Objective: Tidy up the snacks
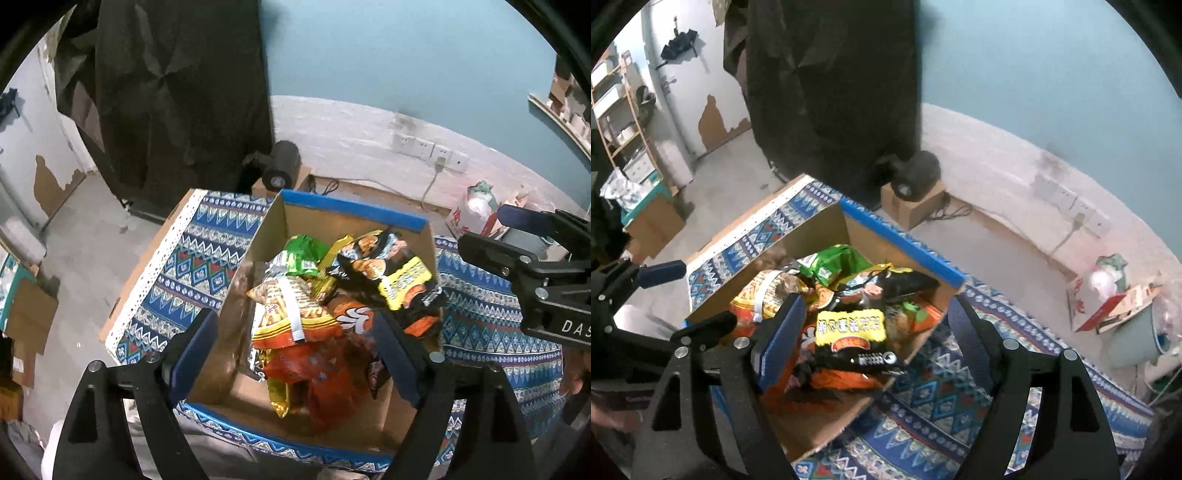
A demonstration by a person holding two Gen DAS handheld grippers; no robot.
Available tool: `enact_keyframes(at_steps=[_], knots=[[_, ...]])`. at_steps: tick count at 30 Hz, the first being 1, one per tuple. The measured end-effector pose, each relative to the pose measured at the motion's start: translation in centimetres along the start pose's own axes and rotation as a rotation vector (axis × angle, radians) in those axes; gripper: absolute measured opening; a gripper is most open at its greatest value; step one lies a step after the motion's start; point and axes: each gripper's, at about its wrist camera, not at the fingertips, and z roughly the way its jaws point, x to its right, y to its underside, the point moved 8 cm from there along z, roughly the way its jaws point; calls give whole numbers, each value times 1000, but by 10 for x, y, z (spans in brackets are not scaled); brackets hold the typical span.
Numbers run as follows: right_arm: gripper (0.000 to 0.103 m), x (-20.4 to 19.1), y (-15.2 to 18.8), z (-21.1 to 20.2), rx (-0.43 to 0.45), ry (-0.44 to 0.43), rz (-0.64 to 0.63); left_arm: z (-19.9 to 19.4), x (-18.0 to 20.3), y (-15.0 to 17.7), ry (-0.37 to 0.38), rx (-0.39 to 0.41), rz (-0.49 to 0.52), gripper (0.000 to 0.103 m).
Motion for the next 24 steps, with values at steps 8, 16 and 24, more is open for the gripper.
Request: enact_keyframes(at_steps=[8,16,24], knots=[[79,4,5,-30,40,27,15,-30,12,-9,18,78,28,93],[79,10,13,-51,69,30,31,-49,20,-14,16,133,57,100],[80,17,25,-61,76,40,41,-57,27,-14,20,153,67,100]])
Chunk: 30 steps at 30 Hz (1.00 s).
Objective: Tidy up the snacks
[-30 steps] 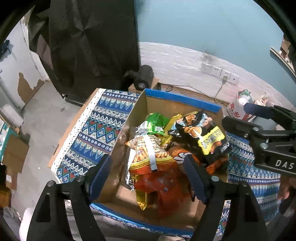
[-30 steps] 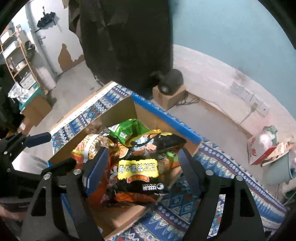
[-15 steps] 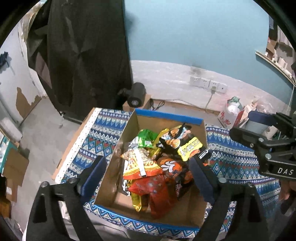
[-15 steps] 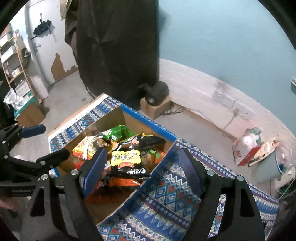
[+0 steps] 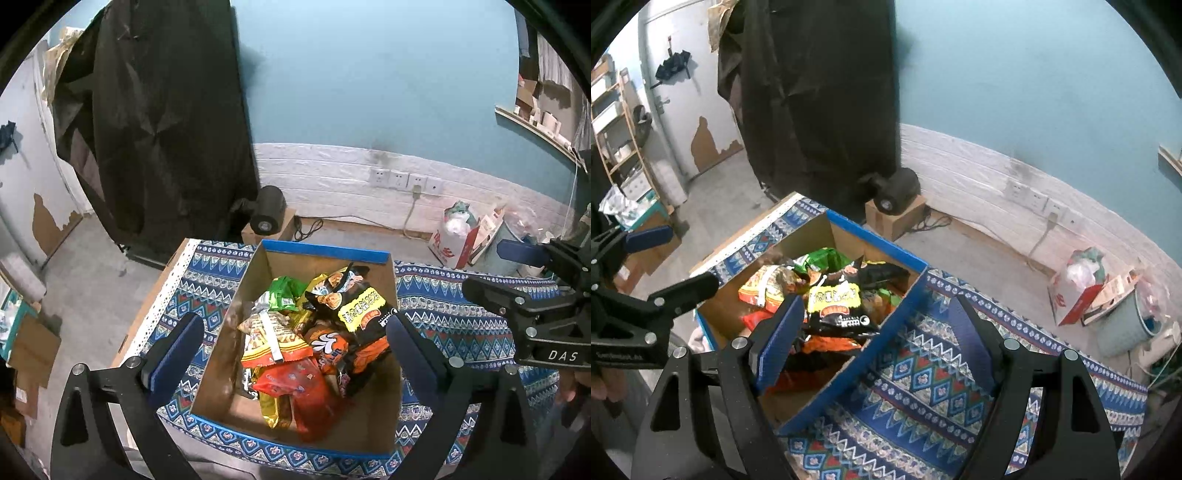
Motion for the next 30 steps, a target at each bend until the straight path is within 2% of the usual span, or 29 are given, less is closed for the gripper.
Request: enact_keyframes(at_steps=[30], knots=[[80,10,8,-3,-8,15,10,-1,7,3,-9,-14,21,100]])
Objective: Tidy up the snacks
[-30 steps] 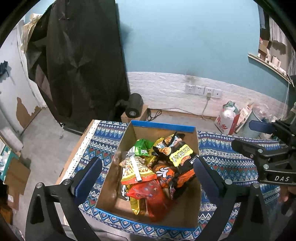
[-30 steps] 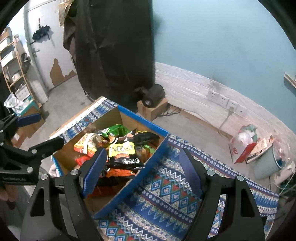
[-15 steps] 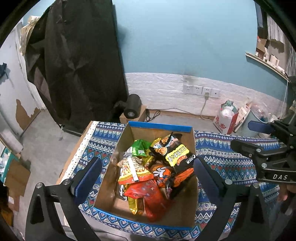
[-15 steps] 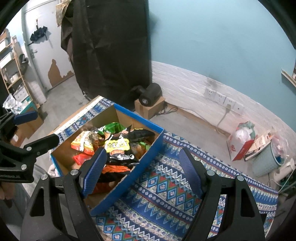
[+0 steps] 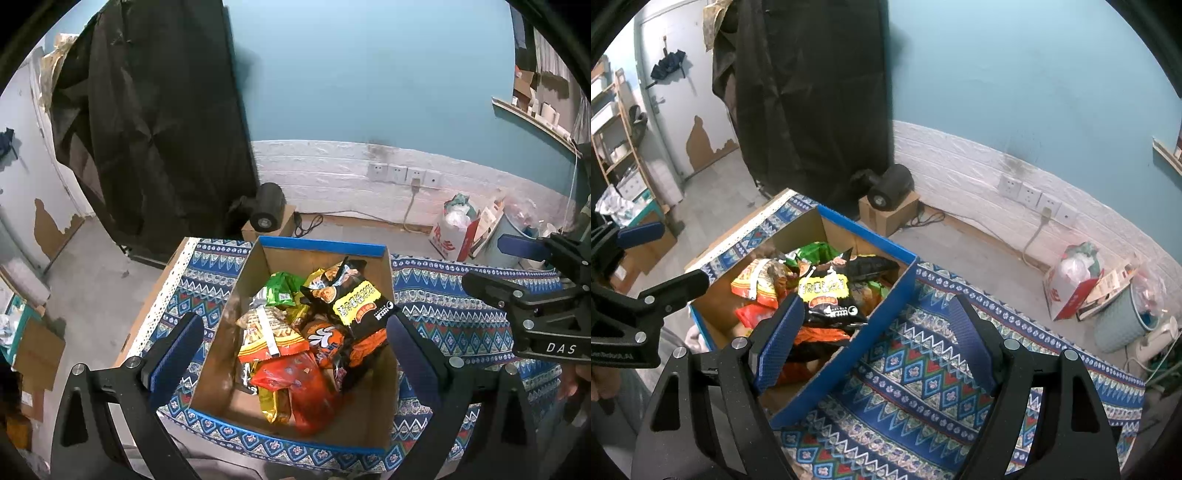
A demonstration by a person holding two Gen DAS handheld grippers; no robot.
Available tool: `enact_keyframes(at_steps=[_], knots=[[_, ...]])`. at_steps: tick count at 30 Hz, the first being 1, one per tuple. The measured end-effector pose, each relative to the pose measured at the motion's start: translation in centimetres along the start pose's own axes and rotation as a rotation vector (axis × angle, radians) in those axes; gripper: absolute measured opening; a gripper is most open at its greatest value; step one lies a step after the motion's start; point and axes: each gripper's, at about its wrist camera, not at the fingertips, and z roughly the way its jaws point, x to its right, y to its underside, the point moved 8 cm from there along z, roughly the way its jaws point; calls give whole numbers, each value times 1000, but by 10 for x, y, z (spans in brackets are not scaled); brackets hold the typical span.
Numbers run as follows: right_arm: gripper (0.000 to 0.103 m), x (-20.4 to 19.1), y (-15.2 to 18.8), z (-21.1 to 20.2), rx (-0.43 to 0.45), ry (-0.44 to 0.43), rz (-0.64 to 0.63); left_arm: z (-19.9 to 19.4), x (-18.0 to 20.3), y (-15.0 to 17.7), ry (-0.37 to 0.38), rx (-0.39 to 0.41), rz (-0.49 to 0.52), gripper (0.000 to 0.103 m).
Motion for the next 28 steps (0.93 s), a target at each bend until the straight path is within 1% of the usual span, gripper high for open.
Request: enact_keyframes(at_steps=[16,22,28], knots=[[80,-2,2,0,-7,-5,-9,-4,-3,-2,-6,19,0,100],[80,-3,1,0,-8,-4,-10,-3,-4,-2,6,13,-11,100],[80,-3,2,-1,-13,-2,-14,-2,-6,-2,-4,9,-12,100]])
